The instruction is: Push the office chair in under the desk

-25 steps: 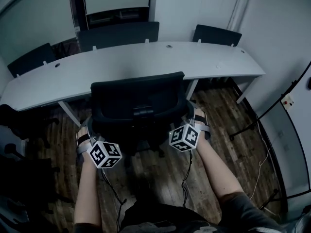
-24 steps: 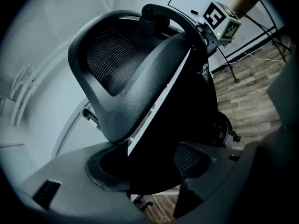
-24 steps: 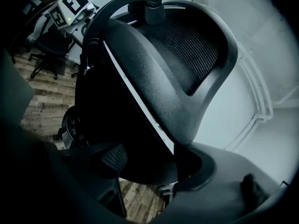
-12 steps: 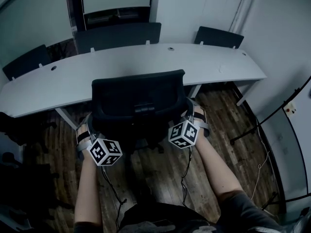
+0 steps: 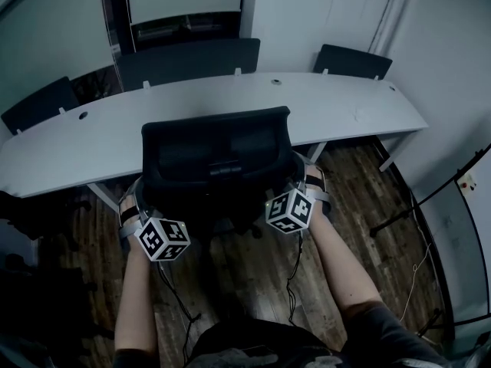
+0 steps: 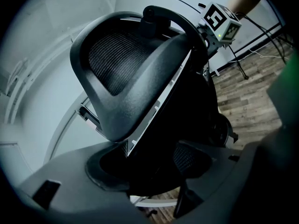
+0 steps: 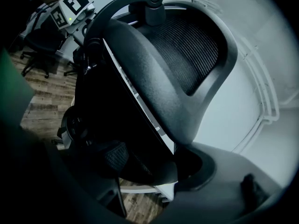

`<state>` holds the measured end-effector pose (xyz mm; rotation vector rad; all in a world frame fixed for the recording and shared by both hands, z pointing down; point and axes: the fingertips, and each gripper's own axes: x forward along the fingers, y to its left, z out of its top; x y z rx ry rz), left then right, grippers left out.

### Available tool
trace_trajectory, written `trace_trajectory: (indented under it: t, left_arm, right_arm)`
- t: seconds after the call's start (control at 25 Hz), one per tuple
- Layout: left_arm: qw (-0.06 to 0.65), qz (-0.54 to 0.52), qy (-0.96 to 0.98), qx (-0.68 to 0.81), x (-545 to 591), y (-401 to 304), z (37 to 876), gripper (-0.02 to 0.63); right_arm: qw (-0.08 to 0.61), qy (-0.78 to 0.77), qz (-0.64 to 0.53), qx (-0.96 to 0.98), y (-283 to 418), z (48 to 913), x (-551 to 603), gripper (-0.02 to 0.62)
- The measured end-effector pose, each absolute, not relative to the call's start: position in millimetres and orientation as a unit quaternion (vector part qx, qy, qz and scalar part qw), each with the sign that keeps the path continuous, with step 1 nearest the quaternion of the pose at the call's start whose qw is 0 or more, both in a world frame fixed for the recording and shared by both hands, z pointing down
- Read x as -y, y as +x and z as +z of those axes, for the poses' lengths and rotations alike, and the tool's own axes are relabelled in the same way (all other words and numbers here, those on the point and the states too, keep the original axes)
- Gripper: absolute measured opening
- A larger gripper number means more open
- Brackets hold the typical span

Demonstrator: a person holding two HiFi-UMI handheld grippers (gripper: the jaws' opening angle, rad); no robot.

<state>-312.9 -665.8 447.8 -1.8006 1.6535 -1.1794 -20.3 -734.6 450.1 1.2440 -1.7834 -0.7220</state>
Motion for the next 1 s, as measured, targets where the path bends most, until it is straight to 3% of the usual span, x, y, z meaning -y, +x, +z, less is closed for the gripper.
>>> trace_trajectory:
  t: [1.0]
  left_arm:
    - [0.212, -0.421, -0.646, -0.601, 737.5, -349.9, 448.5, 0.302]
  right_arm:
    - [0.398, 0.494, -0.303, 0.711, -56.7, 449.5, 802.8, 0.305]
